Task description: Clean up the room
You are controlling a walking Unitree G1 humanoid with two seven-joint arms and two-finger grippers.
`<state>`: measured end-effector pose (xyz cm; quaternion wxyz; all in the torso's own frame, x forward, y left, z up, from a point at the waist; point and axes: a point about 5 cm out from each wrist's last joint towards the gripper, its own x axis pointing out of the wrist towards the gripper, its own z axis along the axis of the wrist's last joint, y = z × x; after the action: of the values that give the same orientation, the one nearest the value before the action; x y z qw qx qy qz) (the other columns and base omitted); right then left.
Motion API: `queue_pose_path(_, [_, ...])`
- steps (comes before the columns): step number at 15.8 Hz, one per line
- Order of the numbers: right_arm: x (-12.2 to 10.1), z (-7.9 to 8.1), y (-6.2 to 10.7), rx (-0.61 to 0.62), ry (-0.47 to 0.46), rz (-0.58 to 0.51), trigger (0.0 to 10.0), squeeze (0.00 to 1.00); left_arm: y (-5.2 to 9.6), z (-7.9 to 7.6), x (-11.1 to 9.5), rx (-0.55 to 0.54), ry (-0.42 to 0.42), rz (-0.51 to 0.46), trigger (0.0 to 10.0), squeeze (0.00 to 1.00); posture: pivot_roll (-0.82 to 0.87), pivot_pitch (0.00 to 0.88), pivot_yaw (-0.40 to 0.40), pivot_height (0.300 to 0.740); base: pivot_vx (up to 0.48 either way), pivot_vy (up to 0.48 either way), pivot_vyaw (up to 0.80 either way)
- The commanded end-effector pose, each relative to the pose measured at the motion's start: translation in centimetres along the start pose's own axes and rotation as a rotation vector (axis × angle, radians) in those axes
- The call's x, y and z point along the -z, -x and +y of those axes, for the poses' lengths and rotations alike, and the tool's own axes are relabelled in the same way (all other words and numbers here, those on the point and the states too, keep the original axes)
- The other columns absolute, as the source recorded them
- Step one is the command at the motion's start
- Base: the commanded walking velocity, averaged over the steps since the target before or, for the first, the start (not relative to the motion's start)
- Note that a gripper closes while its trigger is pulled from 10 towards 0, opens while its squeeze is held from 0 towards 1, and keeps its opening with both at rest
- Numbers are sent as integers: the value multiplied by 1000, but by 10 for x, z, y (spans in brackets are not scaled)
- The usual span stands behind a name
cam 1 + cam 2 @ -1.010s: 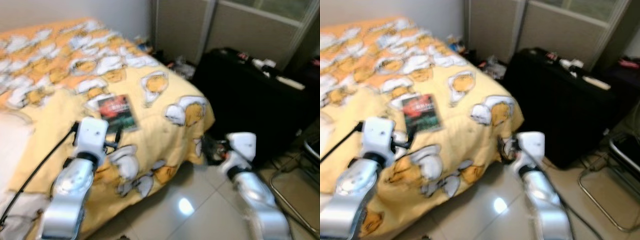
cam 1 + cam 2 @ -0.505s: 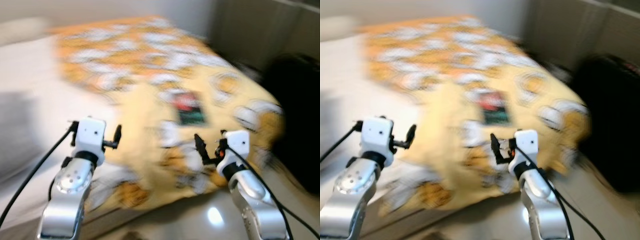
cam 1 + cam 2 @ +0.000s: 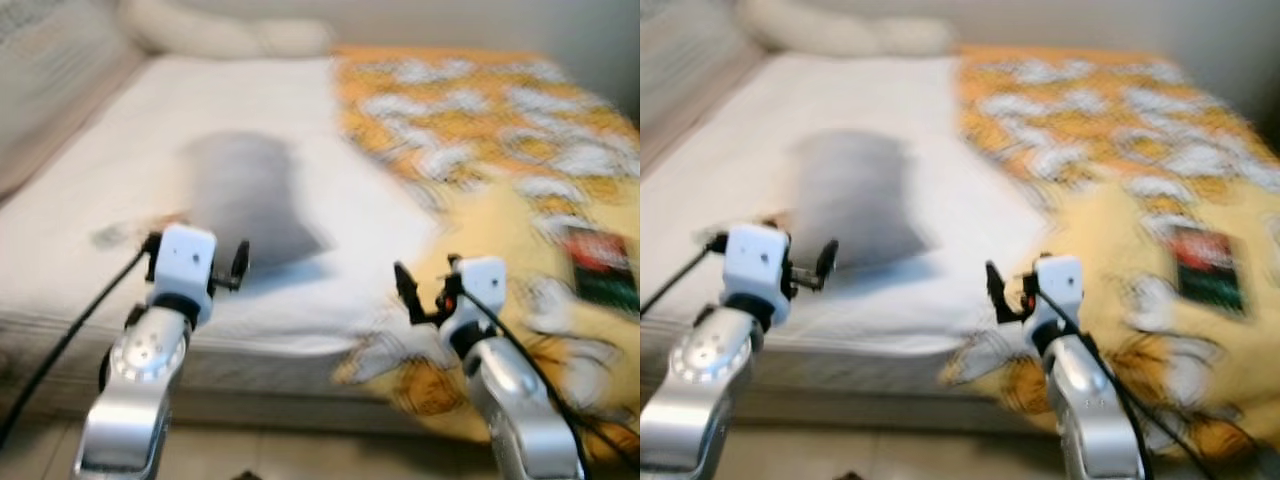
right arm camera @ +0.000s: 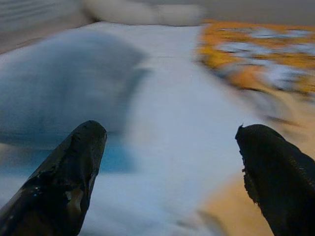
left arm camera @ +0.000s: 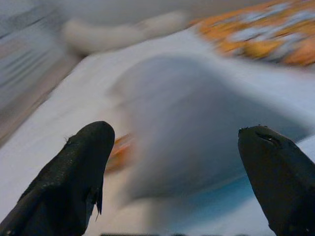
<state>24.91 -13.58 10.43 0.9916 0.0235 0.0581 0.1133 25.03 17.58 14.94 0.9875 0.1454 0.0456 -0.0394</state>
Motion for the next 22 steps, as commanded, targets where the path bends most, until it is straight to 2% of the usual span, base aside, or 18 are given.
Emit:
queue_pose_path(1, [-4,1,-1,-6,10,-18,10000,0,0,-1,-1,1,-2,-3,10000,0,-24,0,-15,740,0,330,456])
queue_pose_path(4, [-4,-1,-1,3,-52,-10,10000,0,0,-1,1,-2,-1,4,10000,0,-35,0,-12,740,0,329,0])
queue_pose_path(12, [-8,-6,-7,2,-51,-21,10000,0,-1,-1,8,-21,29,28,10000,0,-30,0,10,740,0,325,0])
queue_pose_path(13, [-7,-5,-7,1,-49,-19,10000,0,0,-3,7,-4,61,-2,10000,0,-31,0,11,740,0,0,0])
queue_pose_path(16, [-8,-1,-10,-17,-62,-12,10000,0,-3,-1,10,-40,113,36,10000,0,-30,0,13,740,0,0,0])
queue_pose_path(18, [-10,1,-12,-22,-67,-18,10000,0,-5,2,4,-50,109,-12,10000,0,-27,0,15,740,0,0,0])
queue_pose_path(20, [-10,0,-16,-24,-48,-6,10000,0,-7,3,4,-40,80,4,10000,0,-25,0,15,740,0,0,0])
queue_pose_path(22, [-10,3,-18,-45,-16,8,10000,0,-9,5,5,-44,98,9,10000,0,-25,0,17,740,0,0,0])
